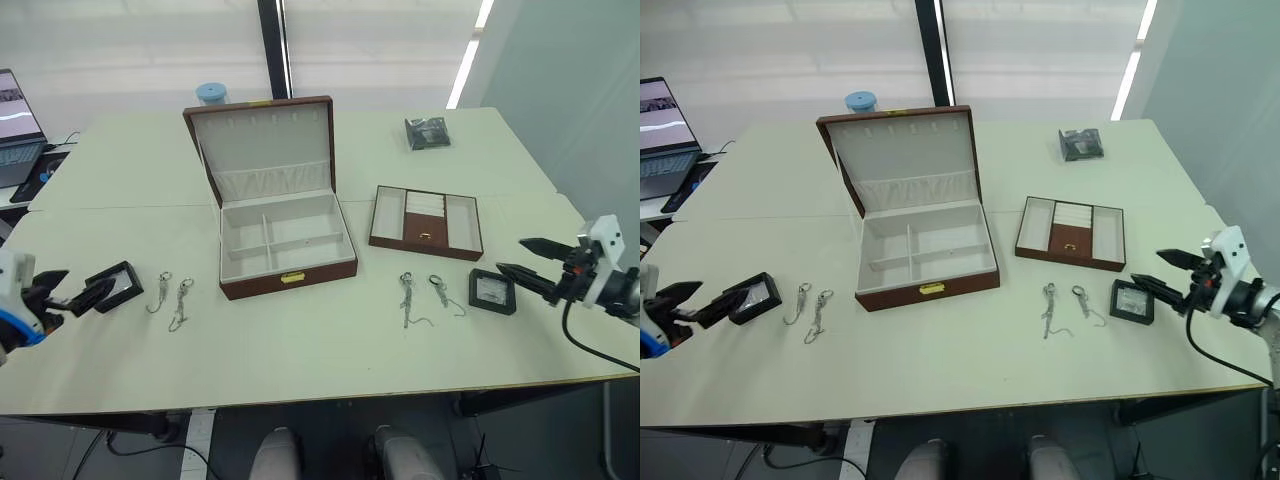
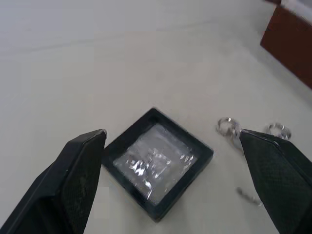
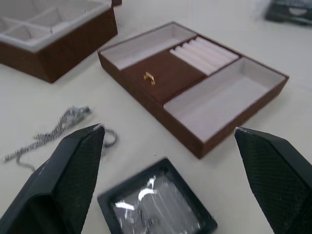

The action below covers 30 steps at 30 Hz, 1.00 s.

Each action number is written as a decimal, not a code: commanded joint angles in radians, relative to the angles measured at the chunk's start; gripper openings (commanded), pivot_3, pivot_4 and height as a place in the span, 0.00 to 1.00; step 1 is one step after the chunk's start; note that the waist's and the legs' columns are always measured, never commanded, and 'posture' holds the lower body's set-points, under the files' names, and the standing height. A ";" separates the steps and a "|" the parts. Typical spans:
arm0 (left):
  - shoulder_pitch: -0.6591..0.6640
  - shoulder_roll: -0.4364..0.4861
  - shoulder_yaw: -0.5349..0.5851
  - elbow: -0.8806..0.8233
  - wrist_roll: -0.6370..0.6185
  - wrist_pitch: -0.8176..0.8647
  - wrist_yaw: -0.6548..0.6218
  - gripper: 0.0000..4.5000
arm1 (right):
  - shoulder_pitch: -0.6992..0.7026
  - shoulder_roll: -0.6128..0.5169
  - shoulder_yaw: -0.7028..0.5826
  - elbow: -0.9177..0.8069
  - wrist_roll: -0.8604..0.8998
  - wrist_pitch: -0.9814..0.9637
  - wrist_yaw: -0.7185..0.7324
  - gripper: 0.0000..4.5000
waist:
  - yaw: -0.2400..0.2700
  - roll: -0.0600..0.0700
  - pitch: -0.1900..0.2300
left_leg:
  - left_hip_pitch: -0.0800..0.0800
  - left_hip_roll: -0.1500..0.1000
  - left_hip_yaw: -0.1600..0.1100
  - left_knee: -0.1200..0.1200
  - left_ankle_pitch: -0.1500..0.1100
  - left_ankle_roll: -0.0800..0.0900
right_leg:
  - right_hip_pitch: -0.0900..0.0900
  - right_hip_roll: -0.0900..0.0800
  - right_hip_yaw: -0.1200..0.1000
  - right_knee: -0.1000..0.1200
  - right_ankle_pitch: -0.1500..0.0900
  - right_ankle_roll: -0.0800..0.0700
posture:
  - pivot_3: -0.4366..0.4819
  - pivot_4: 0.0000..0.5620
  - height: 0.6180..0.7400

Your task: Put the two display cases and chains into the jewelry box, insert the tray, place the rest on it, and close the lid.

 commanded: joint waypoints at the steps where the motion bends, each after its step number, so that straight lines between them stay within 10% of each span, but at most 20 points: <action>1: -0.067 -0.060 0.007 -0.108 -0.050 0.055 0.114 1.00 | -0.048 0.065 0.023 -0.106 0.016 0.025 -0.090 0.99 | 0.000 0.000 0.000 | 0.000 0.000 0.000 0.000 0.000 0.000 | 0.000 0.000 0.000 0.000 0.000 0.000 | 0.48 0.27 1.00; 17: -0.214 -0.286 -0.218 -0.147 0.037 0.044 0.314 1.00 | -0.385 0.412 0.329 0.146 -0.269 -0.089 -0.341 0.99 | 0.000 -0.001 0.000 | 0.000 0.000 0.000 0.002 0.000 0.000 | -0.001 0.001 0.003 0.001 0.001 0.001 | 0.48 0.27 1.00; 30: -0.246 -0.319 -0.333 -0.110 0.076 0.056 0.289 0.15 | -0.518 0.563 0.418 0.376 -0.398 -0.169 -0.378 0.14 | -0.001 -0.001 0.000 | 0.000 0.000 0.000 0.002 0.000 0.000 | -0.002 0.001 0.004 0.001 0.001 0.001 | 0.48 0.27 1.00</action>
